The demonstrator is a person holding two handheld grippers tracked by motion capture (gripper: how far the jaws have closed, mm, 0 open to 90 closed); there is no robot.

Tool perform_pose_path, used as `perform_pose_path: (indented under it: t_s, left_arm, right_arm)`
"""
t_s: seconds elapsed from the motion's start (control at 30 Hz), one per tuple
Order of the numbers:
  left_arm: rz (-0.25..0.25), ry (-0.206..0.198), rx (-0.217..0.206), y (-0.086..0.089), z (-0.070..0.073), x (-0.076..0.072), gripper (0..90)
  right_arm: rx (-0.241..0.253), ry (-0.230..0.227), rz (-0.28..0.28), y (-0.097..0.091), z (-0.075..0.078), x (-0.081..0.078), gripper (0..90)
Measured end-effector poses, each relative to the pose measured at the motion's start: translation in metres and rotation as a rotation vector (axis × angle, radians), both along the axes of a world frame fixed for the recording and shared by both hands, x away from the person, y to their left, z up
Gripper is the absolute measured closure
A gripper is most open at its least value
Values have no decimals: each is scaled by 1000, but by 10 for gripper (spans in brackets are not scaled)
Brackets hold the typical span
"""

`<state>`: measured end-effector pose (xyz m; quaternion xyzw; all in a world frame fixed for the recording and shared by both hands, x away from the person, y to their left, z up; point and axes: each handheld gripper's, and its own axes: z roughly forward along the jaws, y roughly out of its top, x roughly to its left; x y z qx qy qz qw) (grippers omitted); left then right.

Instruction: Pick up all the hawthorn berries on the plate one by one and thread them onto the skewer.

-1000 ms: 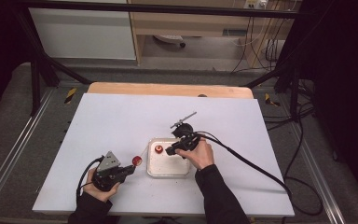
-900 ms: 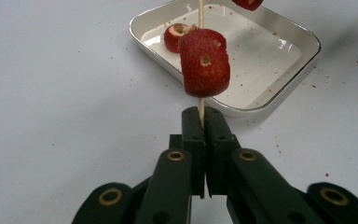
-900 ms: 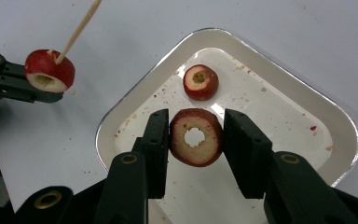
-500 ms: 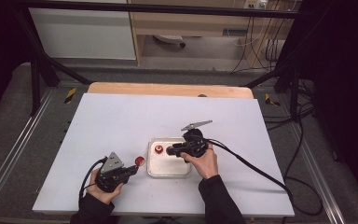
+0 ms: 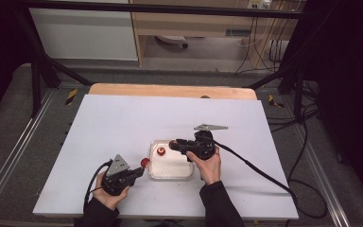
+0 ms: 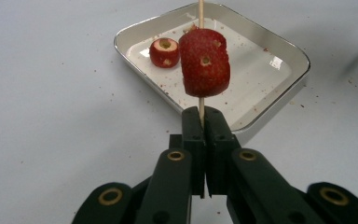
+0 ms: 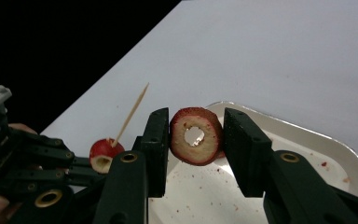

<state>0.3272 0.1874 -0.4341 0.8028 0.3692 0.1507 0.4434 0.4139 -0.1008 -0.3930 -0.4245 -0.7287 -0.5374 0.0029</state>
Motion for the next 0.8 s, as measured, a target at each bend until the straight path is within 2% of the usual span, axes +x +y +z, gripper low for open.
perform_pose_path:
  t_s: [0.47, 0.5, 0.57, 0.67, 0.8]
  left_arm:
    - [28, 18, -47, -13, 2, -4, 880]
    - [29, 20, -50, -14, 2, -4, 880]
    - [36, 22, -56, -15, 3, -4, 880]
    - [43, 26, -68, -17, 3, -4, 880]
    - [43, 28, -76, -21, 6, -4, 880]
  right_arm:
    - [149, -57, -86, 1, 6, 0, 624]
    - [175, -69, -99, 0, 6, 1, 624]
    - [184, -67, -110, 0, 7, 0, 624]
    - [205, -97, -128, -2, 7, 1, 624]
    - [239, -116, -149, -3, 8, 3, 624]
